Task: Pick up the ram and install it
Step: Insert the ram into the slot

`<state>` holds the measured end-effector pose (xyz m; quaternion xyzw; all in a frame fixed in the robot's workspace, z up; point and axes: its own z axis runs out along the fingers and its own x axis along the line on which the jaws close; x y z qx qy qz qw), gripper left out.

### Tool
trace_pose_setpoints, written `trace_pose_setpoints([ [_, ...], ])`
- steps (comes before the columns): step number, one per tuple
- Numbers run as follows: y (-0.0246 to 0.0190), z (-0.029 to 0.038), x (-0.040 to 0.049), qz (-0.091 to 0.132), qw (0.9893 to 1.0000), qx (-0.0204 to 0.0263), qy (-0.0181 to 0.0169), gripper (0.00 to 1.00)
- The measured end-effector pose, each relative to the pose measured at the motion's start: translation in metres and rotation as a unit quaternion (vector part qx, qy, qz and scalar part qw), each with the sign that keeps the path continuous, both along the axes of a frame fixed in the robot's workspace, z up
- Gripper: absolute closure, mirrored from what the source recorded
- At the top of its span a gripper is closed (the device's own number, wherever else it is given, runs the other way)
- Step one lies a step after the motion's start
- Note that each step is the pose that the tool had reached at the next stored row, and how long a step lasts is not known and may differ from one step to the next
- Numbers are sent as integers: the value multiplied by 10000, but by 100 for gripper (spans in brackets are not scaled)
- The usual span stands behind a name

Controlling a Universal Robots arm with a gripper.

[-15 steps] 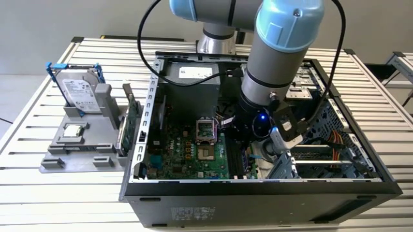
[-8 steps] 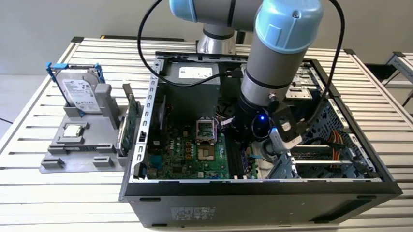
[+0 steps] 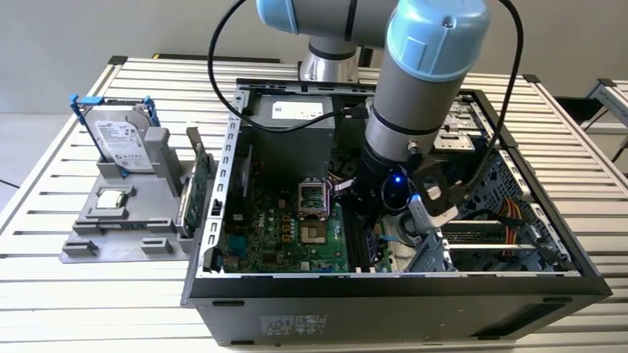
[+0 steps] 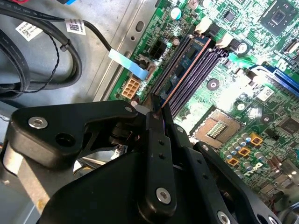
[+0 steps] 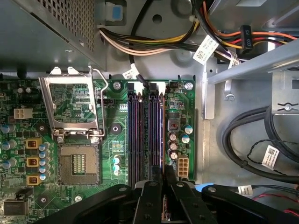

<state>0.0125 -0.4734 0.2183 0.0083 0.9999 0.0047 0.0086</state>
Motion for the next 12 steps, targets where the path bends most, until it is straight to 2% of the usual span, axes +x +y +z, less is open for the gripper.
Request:
trace_pose_setpoints([
  [12,18,-36,-1,-1,10000,-1,0,100],
])
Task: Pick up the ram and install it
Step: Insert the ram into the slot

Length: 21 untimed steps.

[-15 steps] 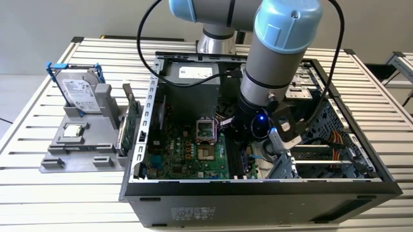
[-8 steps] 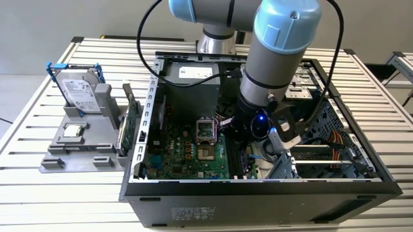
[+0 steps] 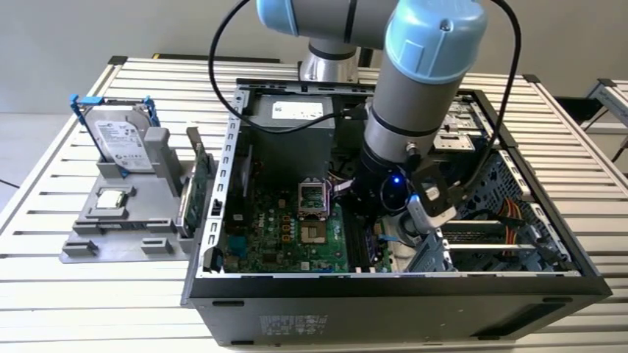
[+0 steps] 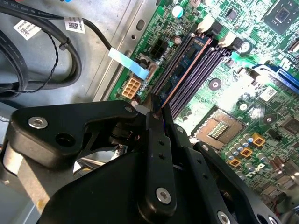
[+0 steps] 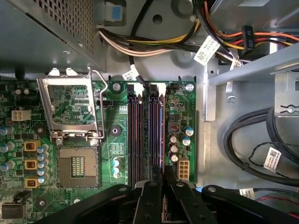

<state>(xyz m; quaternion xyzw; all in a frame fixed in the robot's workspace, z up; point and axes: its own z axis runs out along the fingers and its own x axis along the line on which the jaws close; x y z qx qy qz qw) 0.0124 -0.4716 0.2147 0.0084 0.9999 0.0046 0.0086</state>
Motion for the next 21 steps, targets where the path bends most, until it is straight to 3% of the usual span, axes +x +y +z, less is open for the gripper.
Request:
trace_pose_setpoints([
  [21,15,-25,0,0,10000,1,0,100],
])
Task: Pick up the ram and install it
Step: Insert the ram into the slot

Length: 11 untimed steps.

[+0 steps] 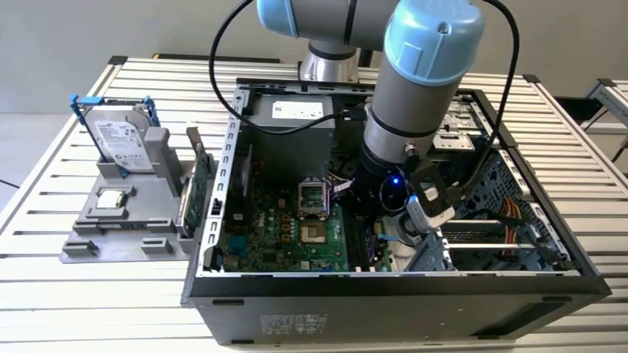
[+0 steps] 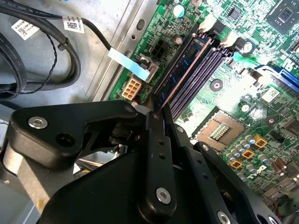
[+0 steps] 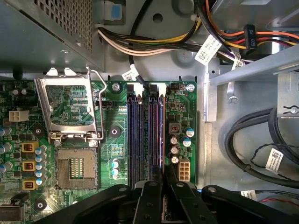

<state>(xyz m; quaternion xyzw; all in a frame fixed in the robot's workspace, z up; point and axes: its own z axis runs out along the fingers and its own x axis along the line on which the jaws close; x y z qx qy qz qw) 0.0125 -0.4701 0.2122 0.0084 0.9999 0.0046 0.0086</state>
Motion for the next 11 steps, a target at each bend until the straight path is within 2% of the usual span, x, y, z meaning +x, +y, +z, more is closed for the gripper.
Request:
trace_pose_setpoints([
  [7,2,-2,0,0,10000,0,0,100],
  [11,2,-28,0,0,10000,1,0,100],
])
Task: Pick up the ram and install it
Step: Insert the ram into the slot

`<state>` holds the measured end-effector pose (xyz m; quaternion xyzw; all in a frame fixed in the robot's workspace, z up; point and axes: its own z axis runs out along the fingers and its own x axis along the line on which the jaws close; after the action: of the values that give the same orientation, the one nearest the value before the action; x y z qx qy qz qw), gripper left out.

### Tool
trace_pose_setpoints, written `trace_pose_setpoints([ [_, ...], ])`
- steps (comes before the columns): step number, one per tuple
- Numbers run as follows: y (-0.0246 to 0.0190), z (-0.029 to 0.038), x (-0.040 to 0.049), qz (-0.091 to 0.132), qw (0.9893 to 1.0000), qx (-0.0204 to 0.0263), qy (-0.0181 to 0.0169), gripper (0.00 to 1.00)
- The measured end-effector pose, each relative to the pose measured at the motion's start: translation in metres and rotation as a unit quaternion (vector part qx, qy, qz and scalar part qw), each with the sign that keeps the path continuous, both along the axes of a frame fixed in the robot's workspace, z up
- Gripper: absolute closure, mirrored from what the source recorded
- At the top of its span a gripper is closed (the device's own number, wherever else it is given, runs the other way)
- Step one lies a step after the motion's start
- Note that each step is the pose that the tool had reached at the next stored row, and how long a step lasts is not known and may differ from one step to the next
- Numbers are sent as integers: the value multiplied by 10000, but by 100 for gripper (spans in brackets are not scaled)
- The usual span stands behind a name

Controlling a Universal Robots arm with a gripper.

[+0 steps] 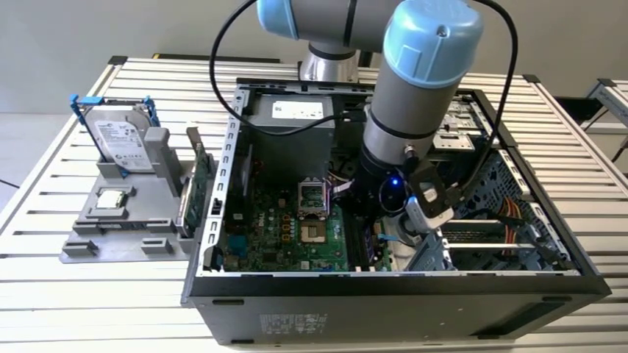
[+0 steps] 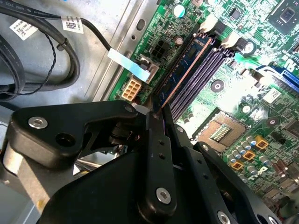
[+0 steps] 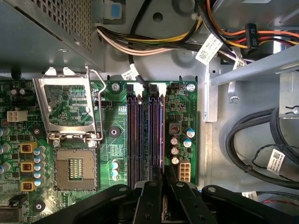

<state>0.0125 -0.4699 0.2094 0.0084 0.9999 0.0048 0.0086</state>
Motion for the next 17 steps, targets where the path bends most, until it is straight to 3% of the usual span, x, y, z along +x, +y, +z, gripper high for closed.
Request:
trace_pose_setpoints([
  [9,1,-6,0,4,10000,4,-1,100],
  [10,3,-8,1,5,10000,7,0,0],
  [17,0,28,-1,6,10000,-6,6,0],
])
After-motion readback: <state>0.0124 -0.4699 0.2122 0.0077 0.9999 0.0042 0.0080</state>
